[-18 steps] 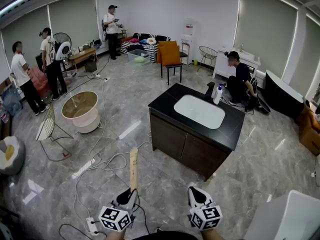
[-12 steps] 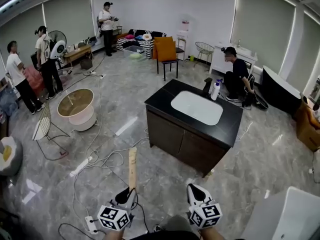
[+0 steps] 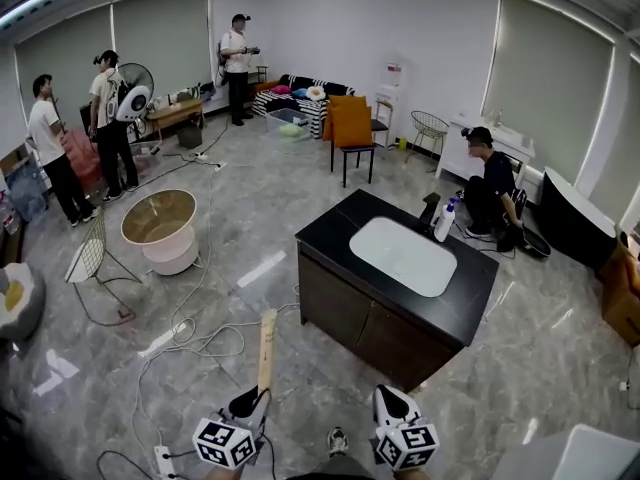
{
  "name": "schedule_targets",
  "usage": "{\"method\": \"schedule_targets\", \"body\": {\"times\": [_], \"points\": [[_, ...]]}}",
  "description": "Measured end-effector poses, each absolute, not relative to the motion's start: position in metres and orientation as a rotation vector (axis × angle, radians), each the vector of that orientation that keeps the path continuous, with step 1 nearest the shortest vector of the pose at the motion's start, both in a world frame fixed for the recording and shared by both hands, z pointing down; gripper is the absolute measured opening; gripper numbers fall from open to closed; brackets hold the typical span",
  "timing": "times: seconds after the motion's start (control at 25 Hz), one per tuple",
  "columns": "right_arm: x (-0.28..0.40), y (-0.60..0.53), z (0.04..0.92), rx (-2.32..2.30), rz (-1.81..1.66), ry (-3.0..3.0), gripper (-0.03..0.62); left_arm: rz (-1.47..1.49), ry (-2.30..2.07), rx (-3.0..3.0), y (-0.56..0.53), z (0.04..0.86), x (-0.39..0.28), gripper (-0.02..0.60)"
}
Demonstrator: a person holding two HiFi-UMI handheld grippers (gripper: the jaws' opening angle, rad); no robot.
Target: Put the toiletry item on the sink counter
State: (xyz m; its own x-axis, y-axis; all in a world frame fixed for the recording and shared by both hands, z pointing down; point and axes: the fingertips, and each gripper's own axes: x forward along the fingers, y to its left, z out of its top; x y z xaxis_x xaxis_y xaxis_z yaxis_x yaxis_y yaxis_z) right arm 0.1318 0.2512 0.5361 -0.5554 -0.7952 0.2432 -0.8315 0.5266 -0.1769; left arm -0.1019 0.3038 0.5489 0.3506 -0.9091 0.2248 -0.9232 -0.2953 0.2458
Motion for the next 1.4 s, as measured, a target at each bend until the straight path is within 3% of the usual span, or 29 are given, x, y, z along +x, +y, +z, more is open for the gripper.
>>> {"method": "schedule_targets", "body": {"times": [0.68, 1.4], "points": [[0.198, 0.066, 0.538, 1.327, 0.387, -2.659, 0.0, 0.03, -1.684, 2.257, 0.124, 0.547, -0.027, 0.055], [0.165, -0.047, 0.547, 1.41, 0.406, -2.604, 0.0, 0.033, -1.585, 2.298, -0.007, 0.558, -0.057, 0.055]]}}
